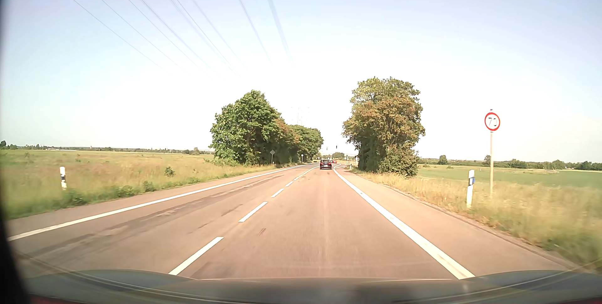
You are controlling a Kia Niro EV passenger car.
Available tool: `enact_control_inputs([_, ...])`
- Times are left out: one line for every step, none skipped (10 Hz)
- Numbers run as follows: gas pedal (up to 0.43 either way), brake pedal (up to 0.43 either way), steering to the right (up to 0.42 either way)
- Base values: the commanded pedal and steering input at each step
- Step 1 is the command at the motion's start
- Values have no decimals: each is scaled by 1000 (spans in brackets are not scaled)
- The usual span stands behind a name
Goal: Follow the waypoints while adhering to traffic rules and regulations
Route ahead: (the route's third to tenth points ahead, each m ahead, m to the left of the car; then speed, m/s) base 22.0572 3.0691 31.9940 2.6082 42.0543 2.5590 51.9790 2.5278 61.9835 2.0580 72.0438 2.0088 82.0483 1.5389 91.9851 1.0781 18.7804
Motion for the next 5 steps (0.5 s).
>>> enact_control_inputs([0, 30, 3])
enact_control_inputs([0, 30, 3])
enact_control_inputs([0, 30, 3])
enact_control_inputs([0, 30, 3])
enact_control_inputs([0, 30, 3])
